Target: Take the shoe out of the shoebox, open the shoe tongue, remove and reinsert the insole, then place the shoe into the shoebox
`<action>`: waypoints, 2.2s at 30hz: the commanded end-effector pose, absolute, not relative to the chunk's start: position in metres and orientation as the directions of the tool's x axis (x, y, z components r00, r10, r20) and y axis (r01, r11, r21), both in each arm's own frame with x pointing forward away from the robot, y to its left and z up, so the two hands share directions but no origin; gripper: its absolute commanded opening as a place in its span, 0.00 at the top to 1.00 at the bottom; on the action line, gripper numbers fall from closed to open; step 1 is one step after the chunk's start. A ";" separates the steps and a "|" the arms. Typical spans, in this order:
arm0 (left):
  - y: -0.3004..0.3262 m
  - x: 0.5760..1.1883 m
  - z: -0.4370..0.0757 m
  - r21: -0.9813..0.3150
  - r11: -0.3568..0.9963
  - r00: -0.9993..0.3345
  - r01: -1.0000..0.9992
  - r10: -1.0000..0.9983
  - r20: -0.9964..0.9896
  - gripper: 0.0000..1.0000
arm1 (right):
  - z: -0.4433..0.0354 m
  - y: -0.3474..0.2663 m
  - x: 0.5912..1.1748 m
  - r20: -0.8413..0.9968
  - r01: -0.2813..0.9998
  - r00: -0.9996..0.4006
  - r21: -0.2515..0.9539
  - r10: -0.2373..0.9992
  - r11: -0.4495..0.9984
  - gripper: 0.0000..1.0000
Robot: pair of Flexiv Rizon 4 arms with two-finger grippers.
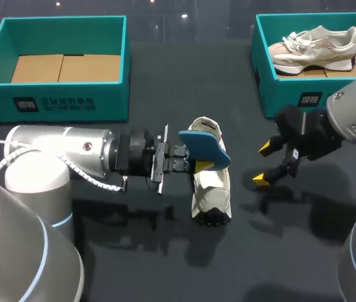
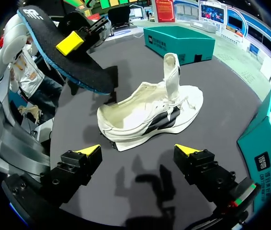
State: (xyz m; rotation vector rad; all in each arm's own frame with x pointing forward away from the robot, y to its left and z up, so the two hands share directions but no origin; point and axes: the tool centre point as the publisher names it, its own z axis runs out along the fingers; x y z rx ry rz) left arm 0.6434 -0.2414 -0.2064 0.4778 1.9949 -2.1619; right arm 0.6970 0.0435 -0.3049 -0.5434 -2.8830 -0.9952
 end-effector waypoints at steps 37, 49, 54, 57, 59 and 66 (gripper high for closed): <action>-0.238 0.655 -0.223 -0.928 -0.043 -0.929 0.369 -0.056 -0.367 1.00 | -0.357 0.062 0.704 0.072 0.272 -0.958 0.527 0.277 0.805 0.00; -0.239 0.658 -0.233 -0.937 -0.036 -0.937 0.348 -0.046 -0.346 1.00 | -0.360 0.076 0.711 0.001 0.198 -0.975 0.456 0.222 0.868 0.00; -0.240 0.655 -0.233 -0.939 -0.016 -0.939 0.343 -0.034 -0.342 1.00 | -0.361 0.077 0.711 -0.019 0.165 -0.981 0.445 0.193 0.880 0.00; -0.241 0.653 -0.234 -0.939 -0.009 -0.939 0.344 -0.026 -0.344 1.00 | -0.359 0.078 0.709 -0.032 0.139 -0.985 0.436 0.169 0.889 0.00; -0.241 0.652 -0.234 -0.939 -0.007 -0.938 0.345 -0.023 -0.345 1.00 | -0.359 0.079 0.709 -0.031 0.128 -0.987 0.432 0.156 0.893 0.00; -0.242 0.650 -0.235 -0.939 0.003 -0.939 0.345 -0.017 -0.345 1.00 | -0.358 0.078 0.703 -0.028 0.107 -0.991 0.431 0.132 0.896 0.00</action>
